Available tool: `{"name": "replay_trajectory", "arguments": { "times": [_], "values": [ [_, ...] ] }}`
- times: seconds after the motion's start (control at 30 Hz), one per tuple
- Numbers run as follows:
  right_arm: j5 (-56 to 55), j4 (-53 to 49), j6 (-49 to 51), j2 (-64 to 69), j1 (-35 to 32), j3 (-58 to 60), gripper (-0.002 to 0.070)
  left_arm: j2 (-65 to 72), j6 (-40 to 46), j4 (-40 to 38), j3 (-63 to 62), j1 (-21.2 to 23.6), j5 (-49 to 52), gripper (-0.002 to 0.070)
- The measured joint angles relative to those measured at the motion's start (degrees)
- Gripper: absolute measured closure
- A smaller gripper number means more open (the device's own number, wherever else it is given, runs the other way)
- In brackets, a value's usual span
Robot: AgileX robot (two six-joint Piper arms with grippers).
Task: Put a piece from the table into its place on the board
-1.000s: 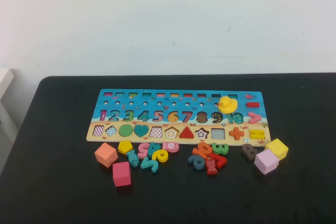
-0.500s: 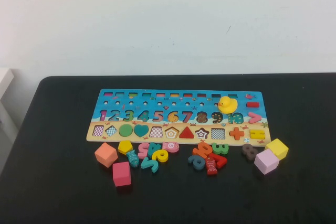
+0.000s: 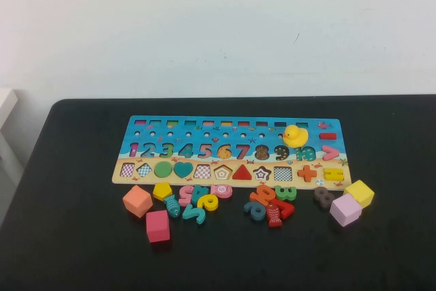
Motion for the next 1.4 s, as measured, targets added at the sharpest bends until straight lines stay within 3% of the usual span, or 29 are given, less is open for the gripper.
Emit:
{"name": "replay_trajectory", "arguments": {
  "times": [0.13, 0.3, 0.57, 0.87, 1.17, 1.4],
  "values": [
    [0.0, 0.0, 0.0, 0.0, 0.0, 0.0, 0.0658, 0.0, 1.67, -3.54, 0.0, 0.0, -2.5, 0.0676],
    [0.0, 0.0, 0.0, 0.0, 0.0, 0.0, 0.0657, 0.0, 14.05, -4.56, -3.34, 0.0, 2.29, 0.0676],
    [0.0, 0.0, 0.0, 0.0, 0.0, 0.0, 0.0657, 13.03, 29.72, 8.52, -22.63, 0.0, 13.91, 0.0676],
    [0.0, 0.0, 0.0, 0.0, 0.0, 0.0, 0.0657, 33.93, 51.28, 10.94, -40.89, 0.0, 24.85, 0.0676],
    [0.0, 0.0, 0.0, 0.0, 0.0, 0.0, 0.0657, 54.27, 52.26, 18.89, -56.7, -4.18, 31.05, 0.0676],
    [0.0, 0.0, 0.0, 0.0, 0.0, 0.0, 0.0657, 69.23, 42.59, 31.36, -67.64, -13.45, 35.12, 0.0676]
  ]
}}
